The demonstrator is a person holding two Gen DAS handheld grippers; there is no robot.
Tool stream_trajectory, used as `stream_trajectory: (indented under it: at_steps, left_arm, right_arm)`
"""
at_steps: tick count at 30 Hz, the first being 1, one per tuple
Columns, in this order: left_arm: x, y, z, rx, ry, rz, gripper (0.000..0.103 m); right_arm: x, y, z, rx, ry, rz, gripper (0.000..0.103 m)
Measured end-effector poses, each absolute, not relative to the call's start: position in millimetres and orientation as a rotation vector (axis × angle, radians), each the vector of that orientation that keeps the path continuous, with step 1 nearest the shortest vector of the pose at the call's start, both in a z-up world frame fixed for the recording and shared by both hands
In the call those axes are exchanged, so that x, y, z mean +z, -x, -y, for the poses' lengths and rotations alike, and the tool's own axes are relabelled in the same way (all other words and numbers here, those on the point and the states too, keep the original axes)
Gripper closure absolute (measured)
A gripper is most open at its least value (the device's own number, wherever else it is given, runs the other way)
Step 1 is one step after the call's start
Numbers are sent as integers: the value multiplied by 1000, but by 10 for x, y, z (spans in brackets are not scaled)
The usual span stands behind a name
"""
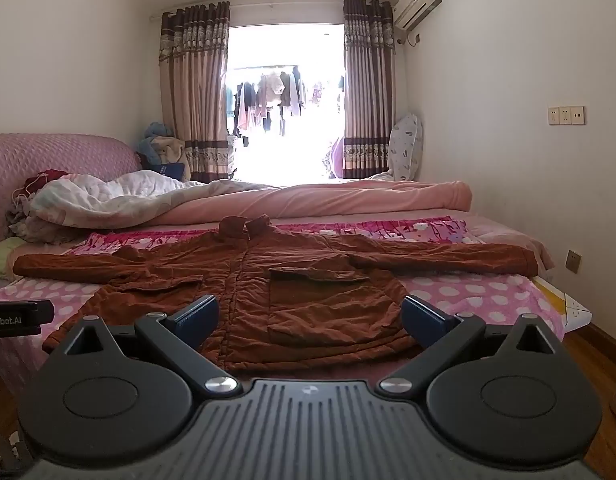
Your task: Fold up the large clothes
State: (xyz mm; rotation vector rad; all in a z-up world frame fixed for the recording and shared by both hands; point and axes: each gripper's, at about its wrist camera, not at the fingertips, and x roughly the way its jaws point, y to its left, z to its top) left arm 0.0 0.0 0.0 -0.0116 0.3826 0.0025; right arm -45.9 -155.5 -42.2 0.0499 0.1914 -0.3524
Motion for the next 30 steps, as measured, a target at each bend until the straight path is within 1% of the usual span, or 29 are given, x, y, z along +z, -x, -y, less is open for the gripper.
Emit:
stream_trajectory:
  at_steps: [30]
  left_arm:
    - [-33, 10, -5, 1, 9, -393, 4]
  right_arm:
    - [-421, 470, 1523, -352, -47, -194, 0]
